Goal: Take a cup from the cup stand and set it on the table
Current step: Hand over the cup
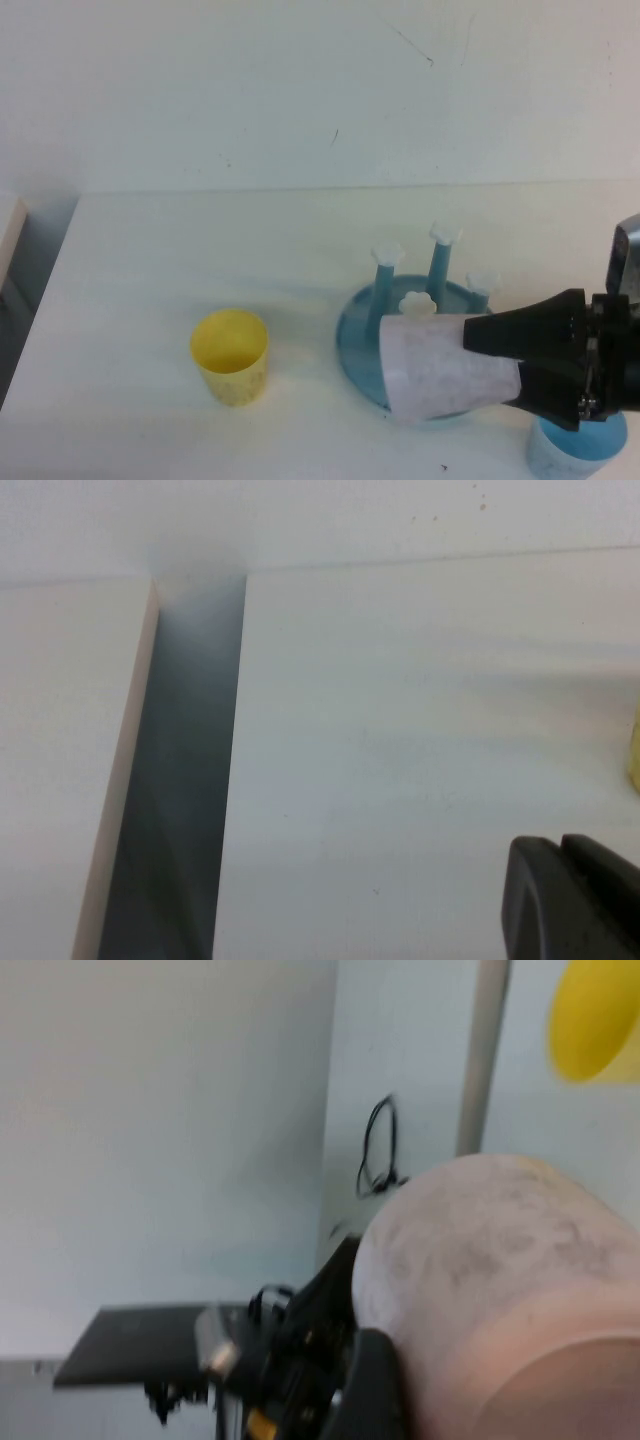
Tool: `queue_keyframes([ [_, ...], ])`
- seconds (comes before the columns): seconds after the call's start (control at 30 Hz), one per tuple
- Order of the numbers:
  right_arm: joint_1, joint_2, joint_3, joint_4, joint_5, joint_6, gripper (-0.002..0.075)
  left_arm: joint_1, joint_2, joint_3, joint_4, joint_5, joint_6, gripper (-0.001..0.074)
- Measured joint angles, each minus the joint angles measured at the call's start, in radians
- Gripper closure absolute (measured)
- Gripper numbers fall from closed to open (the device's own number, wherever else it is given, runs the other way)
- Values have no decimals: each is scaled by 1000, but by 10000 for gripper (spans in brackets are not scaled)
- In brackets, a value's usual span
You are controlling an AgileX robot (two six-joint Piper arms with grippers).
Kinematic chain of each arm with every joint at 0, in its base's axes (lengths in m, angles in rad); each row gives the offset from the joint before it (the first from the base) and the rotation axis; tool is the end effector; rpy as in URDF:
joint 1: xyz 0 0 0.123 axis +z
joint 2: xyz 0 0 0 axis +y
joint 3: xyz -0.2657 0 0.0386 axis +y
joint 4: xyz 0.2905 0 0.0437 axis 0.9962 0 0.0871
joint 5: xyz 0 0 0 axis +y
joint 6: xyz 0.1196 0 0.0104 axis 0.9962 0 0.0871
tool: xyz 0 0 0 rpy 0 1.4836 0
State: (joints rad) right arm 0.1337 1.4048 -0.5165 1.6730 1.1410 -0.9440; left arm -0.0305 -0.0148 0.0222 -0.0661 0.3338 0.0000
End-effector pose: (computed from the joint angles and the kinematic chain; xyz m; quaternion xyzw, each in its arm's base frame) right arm 0.2373 0.1415 0.1654 0.0299 0.7851 0.6058 0.1252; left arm 0.1406 -0.0069 0.1691 -0.0060 0.7907 -0.0370 0.6110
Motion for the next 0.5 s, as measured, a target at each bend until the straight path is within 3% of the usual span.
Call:
queue_keyframes([
  [0.2, -123, 90, -6, 13, -2, -20, 150, 0, 0, 0, 0, 0, 0, 738],
  [0.5, -134, -3, -30, 16, 6, 146, 150, 0, 0, 0, 0, 0, 0, 738],
])
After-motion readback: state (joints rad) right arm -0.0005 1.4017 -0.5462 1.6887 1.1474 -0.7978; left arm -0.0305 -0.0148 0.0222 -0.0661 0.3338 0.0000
